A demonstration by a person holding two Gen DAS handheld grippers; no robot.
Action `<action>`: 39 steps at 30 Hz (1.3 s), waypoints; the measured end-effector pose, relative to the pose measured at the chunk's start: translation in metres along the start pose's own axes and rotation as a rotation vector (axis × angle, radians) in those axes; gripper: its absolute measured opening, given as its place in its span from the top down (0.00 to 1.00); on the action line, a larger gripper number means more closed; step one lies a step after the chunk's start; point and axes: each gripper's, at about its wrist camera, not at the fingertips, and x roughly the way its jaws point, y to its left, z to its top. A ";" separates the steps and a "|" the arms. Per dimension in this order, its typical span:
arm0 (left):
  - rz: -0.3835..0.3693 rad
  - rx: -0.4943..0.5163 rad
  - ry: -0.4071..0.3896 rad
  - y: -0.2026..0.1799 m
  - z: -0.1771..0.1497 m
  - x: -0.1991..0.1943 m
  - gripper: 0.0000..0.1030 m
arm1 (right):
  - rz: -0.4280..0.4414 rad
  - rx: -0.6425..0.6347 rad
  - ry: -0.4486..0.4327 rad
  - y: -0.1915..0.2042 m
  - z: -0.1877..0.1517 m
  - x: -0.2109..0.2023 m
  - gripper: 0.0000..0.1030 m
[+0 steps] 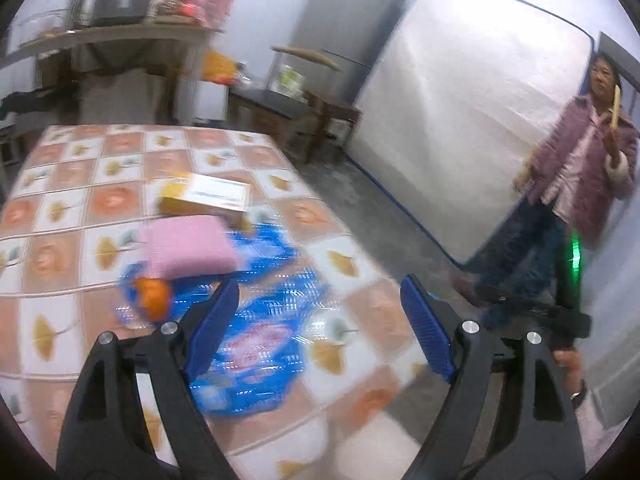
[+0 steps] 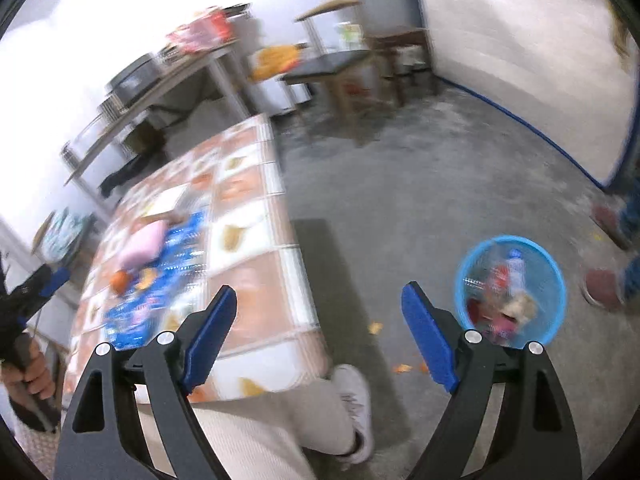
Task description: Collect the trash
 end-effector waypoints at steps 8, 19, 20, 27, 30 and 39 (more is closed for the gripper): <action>0.121 0.006 -0.014 0.045 -0.010 -0.001 0.24 | 0.118 -0.153 0.074 0.091 -0.007 0.025 0.20; 0.185 0.054 0.016 0.073 -0.021 0.014 0.33 | 0.213 -0.253 0.128 0.169 -0.003 0.058 0.20; 0.182 0.053 0.015 0.075 -0.021 0.015 0.35 | 0.223 -0.250 0.126 0.172 -0.001 0.059 0.20; 0.129 -0.007 0.015 0.093 -0.019 0.016 0.49 | 0.300 -0.252 0.136 0.208 0.012 0.083 0.30; 0.095 -0.040 0.038 0.101 -0.016 0.023 0.54 | 0.307 -0.256 0.150 0.220 0.012 0.093 0.39; 0.110 -0.034 0.134 0.105 -0.015 0.058 0.85 | 0.304 -0.235 0.172 0.227 0.007 0.102 0.43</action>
